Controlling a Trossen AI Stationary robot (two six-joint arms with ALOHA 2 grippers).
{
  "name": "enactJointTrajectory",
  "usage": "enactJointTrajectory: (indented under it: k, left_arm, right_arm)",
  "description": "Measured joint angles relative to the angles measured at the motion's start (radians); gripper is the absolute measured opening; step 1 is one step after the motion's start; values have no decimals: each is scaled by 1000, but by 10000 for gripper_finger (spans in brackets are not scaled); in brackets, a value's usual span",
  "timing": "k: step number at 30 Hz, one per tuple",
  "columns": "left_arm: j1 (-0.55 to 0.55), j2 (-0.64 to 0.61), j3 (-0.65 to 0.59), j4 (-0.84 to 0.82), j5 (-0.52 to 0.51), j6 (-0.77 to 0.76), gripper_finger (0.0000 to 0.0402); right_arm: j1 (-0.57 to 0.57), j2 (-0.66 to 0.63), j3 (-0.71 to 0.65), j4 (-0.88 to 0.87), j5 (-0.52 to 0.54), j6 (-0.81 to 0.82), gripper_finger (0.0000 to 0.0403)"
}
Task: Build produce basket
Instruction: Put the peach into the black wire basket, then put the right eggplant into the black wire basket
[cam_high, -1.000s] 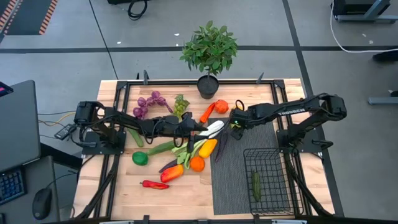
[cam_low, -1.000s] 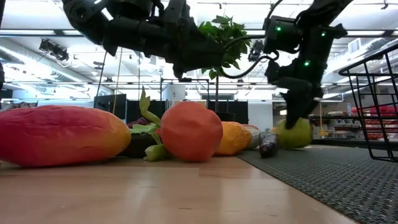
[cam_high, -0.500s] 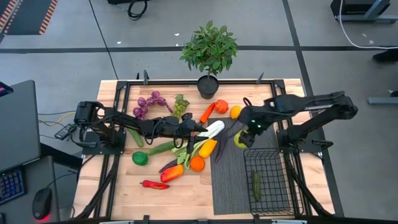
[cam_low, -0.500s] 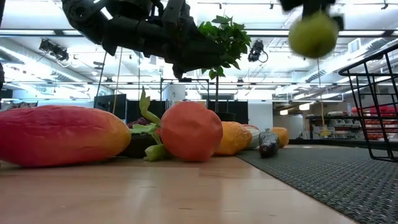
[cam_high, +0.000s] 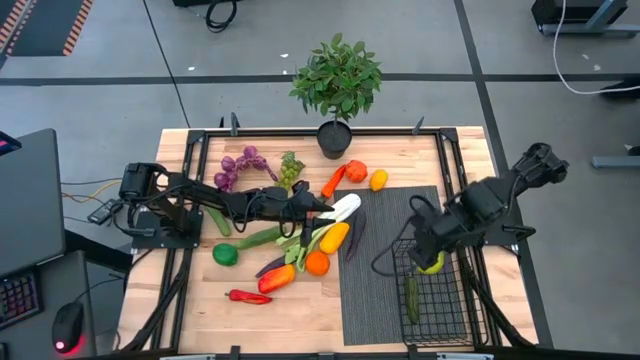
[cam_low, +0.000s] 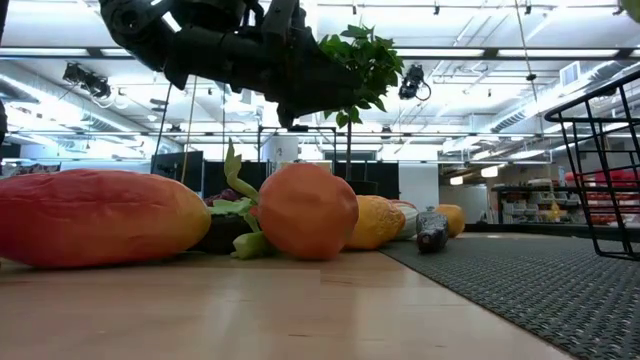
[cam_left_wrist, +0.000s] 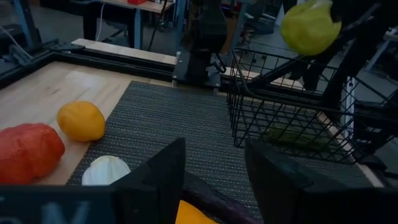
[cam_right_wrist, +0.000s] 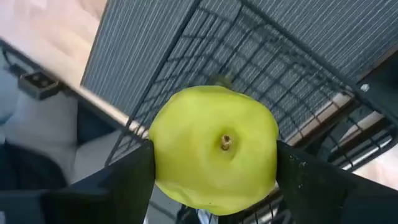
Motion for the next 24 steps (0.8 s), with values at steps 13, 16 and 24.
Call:
enactJointTrajectory:
  k: [13, 16, 24]
  left_arm:
    - [-54, -2, 0, 7, 12, 20, 176]
    - [-54, -10, 1, 11, 12, 20, 178]
    - [-81, -116, 1, -160, 11, 18, 173]
  right_arm:
    - [52, 53, 0, -7, 103, 82, 397]
    - [46, 49, 0, 8, 121, 87, 395]
    - [-46, 51, 0, 213, 222, 27, 389]
